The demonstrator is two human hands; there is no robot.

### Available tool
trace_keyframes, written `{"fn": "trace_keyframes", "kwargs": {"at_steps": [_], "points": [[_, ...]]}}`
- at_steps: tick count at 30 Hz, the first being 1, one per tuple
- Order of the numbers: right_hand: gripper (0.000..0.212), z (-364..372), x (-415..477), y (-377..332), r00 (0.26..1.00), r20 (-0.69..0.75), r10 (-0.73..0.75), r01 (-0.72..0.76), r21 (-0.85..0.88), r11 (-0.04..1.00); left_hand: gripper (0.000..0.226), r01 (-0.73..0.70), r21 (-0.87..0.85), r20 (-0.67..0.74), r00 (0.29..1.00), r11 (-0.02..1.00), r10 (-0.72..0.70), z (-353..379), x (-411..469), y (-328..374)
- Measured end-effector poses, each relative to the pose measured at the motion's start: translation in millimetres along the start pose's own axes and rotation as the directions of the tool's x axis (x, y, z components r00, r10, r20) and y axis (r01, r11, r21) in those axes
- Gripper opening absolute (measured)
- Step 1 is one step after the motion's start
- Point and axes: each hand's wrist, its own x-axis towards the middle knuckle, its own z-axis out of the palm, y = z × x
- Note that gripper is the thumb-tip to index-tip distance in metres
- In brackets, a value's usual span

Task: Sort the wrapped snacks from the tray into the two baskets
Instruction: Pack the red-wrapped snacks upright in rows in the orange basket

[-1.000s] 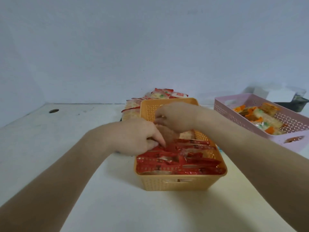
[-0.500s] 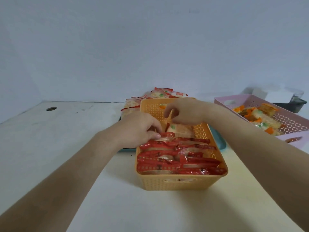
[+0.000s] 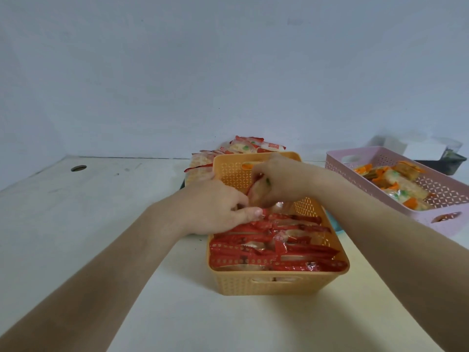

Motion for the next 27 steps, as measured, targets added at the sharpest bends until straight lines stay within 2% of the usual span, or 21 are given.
{"fn": "trace_keyframes", "kwargs": {"at_steps": [3, 5, 7, 10, 11, 13, 15, 17, 19, 21, 24, 27], "points": [[0.038, -11.4, -10.8, -0.7, 0.965, -0.263, 0.013, 0.034, 0.172, 0.985, 0.039, -0.006, -0.017, 0.026, 1.000, 1.000, 0.007, 0.8, 0.5, 0.8], [0.031, -13.9, -17.2, -4.4, 0.932, -0.360, 0.048, 0.071, 0.309, 0.948, 0.036, 0.006, -0.049, 0.005, 1.000, 0.999, -0.006, 2.2, 1.0, 0.4], [0.024, -10.7, -17.2, -5.9, 0.956, -0.283, 0.073, 0.060, 0.435, 0.899, 0.035, 0.022, -0.053, -0.066, 0.997, 0.998, -0.026, 4.5, 1.5, 0.1], [0.014, -6.1, -16.9, -3.8, 0.998, 0.028, 0.053, -0.059, 0.617, 0.785, 0.043, 0.022, 0.073, -0.236, 0.972, 0.997, -0.004, 8.2, -4.2, 1.7], [0.013, -6.4, -18.3, -2.9, 0.997, 0.072, 0.035, -0.074, 0.662, 0.746, 0.045, 0.021, 0.089, -0.296, 0.955, 0.996, 0.007, 9.0, -7.9, 2.2], [0.020, -7.9, -18.8, -2.8, 0.998, 0.057, 0.036, -0.065, 0.661, 0.747, 0.039, 0.005, 0.017, -0.425, 0.905, 1.000, 0.003, 7.9, -14.7, 1.4], [0.022, -6.2, -16.5, -6.8, 0.999, 0.006, 0.043, -0.038, 0.598, 0.801, 0.028, -0.026, -0.145, -0.524, 0.850, 0.989, -0.054, 7.7, -16.2, -2.9], [0.018, -3.1, -12.9, -11.8, 1.000, -0.024, -0.008, 0.019, 0.479, 0.878, 0.038, -0.002, -0.211, -0.497, 0.861, 0.977, -0.106, 7.8, -12.2, -7.2], [0.022, -1.0, -12.8, -15.4, 0.996, 0.015, -0.090, 0.079, 0.341, 0.937, 0.045, 0.066, -0.168, -0.441, 0.888, 0.984, -0.135, 8.6, -8.5, -8.1], [0.022, -2.2, -16.2, -16.9, 0.985, 0.079, -0.154, 0.127, 0.281, 0.951, 0.035, 0.121, -0.087, -0.426, 0.893, 0.989, -0.147, 9.8, -7.0, -8.3], [0.033, -4.9, -19.7, -16.5, 0.972, 0.149, -0.182, 0.131, 0.299, 0.945, 0.014, 0.116, -0.037, -0.333, 0.935, 0.993, -0.122, 9.8, -5.8, -10.4], [0.038, -6.9, -21.5, -16.1, 0.972, 0.143, -0.189, 0.122, 0.378, 0.918, 0.014, 0.095, -0.060, -0.139, 0.985, 0.994, -0.103, 2.0, -5.2, -12.0]]}}
